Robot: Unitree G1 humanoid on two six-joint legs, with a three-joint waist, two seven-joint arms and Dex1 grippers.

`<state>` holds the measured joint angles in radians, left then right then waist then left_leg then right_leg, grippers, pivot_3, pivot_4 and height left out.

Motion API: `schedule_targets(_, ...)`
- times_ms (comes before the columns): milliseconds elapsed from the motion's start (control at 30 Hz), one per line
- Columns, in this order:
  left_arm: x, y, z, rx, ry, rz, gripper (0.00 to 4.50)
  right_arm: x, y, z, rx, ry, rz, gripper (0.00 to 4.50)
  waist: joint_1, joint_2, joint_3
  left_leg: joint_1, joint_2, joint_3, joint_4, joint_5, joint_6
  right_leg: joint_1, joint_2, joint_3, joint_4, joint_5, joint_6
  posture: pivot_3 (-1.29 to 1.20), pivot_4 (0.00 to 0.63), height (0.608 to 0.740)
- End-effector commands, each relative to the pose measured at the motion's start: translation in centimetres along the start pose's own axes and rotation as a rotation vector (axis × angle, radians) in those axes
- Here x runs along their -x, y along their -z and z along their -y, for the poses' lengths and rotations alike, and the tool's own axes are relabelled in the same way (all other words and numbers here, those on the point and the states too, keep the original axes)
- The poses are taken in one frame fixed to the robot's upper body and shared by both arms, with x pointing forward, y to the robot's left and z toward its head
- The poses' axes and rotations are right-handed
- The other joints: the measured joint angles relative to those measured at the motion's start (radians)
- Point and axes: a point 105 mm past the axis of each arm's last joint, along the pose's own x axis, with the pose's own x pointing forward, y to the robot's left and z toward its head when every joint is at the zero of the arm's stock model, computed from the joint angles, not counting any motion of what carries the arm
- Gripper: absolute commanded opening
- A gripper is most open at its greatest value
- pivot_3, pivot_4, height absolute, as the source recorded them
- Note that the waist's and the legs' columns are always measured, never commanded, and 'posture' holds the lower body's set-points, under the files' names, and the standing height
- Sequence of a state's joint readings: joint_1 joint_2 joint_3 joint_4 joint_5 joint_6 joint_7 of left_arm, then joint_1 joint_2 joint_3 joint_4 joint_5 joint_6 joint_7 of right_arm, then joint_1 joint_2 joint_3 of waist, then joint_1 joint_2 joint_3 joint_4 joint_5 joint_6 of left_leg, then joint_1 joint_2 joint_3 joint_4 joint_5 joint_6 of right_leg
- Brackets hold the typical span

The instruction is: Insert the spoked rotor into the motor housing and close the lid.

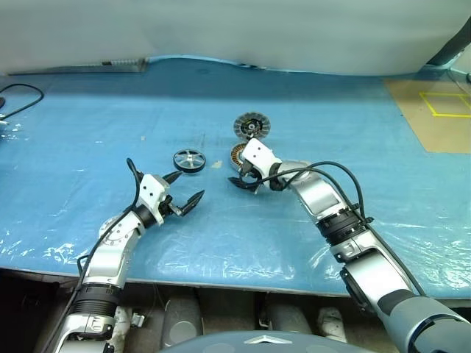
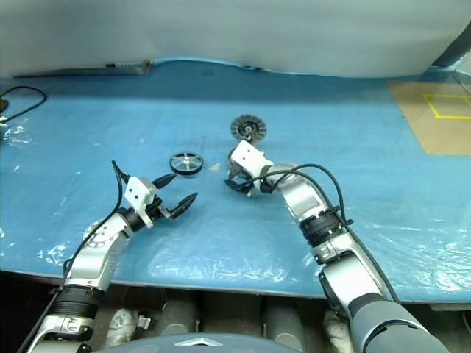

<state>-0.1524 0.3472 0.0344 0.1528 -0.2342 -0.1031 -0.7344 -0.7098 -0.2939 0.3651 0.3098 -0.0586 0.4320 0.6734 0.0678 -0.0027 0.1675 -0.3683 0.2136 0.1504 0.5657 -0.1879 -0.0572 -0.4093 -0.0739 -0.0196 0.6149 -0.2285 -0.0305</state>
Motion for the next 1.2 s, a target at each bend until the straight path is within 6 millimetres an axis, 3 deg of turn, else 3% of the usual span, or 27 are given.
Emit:
schedule_targets(33,0.2,-0.5,-0.3,-0.02,-0.01,0.027,4.5,0.2,-1.3,0.5,0.007,0.01,0.042,4.48,0.0,0.0,0.0,0.0,0.0,0.0,0.0,0.0,0.0,0.0,0.0,0.0,0.0,0.0,0.0,0.0,0.15,0.74)
schedule_targets(333,0.1,-0.2,-0.4,-0.018,-0.008,0.023,4.5,0.7,-1.8,1.1,-0.013,0.036,0.084,4.48,0.0,0.0,0.0,0.0,0.0,0.0,0.0,0.0,0.0,0.0,0.0,0.0,0.0,0.0,0.0,0.0,0.15,0.74)
schedule_targets(533,0.0,-0.2,-0.3,-0.017,-0.004,0.023,4.5,0.4,-0.5,1.0,-0.016,0.044,0.034,4.48,0.0,0.0,0.0,0.0,0.0,0.0,0.0,0.0,0.0,0.0,0.0,0.0,0.0,0.0,0.0,0.0,0.15,0.74)
schedule_targets(833,0.0,-0.3,-0.3,-0.02,-0.007,0.024,4.5,-0.7,1.5,-0.7,0.034,-0.024,-0.116,4.48,-0.002,0.0,0.0,0.002,0.0,0.0,0.0,0.0,0.0,0.001,0.0,0.0,0.001,0.0,0.0,0.0,0.15,0.74)
schedule_targets(933,0.2,-0.3,-0.3,-0.02,-0.011,0.022,4.5,-0.9,1.2,-1.5,0.032,-0.058,-0.126,3.85,-0.002,0.0,0.0,0.003,0.0,0.0,0.0,0.0,0.0,0.001,0.0,0.0,0.001,0.0,0.0,0.0,0.15,0.74)
schedule_targets(1133,0.2,-0.4,-0.3,-0.019,-0.018,0.023,4.5,-0.6,0.2,-3.5,0.032,-0.124,-0.11,1.88,-0.005,0.0,0.0,0.003,0.0,0.0,-0.001,0.0,0.0,0.001,0.0,0.0,0.001,0.0,0.0,0.0,0.15,0.74)
schedule_targets(1200,0.2,-0.4,-0.2,-0.018,-0.018,0.023,4.5,-0.3,0.1,-4.5,0.015,-0.143,-0.111,1.77,-0.004,0.0,0.0,0.003,0.001,0.0,-0.001,0.0,0.0,0.001,0.0,0.0,0.001,0.0,0.0,0.0,0.15,0.74)
